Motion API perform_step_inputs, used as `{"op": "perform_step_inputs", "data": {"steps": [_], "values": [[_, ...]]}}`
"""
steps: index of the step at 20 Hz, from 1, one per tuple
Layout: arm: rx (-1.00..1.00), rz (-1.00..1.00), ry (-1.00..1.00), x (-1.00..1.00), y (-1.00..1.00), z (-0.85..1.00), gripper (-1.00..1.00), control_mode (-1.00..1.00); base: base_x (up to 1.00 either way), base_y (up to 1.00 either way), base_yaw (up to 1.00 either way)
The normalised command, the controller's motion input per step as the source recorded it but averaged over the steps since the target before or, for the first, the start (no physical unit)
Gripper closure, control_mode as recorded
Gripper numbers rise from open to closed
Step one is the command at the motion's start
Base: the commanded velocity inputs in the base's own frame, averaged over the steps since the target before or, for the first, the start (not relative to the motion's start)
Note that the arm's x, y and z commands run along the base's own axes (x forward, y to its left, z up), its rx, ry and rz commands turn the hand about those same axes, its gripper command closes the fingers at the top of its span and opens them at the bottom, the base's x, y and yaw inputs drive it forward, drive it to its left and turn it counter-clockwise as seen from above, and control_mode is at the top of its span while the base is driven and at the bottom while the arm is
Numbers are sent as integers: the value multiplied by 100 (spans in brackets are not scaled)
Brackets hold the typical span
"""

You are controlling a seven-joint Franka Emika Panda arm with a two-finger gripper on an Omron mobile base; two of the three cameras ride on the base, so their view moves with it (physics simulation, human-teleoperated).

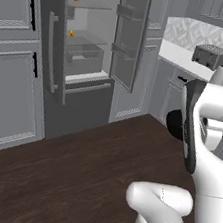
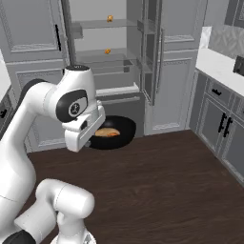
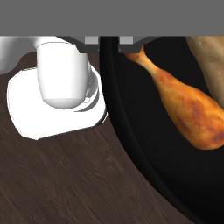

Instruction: Pick the chicken drumstick and sweet potato from their plates and place them in the bowl. Then put the bowl in the fridge.

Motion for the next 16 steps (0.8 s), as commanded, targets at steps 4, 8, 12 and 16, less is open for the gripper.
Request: {"op": "perform_step_inputs", "data": {"steps": [4, 8, 12, 16], "values": [[0, 0, 0, 0, 0, 0, 100, 100, 100, -16, 54], [0, 0, 0, 0, 0, 0, 100, 100, 94, -78, 56], [0, 0, 0, 0, 0, 0, 100, 100, 66, -38, 42], [0, 0, 0, 0, 0, 0, 100, 100, 74, -14, 32]]}}
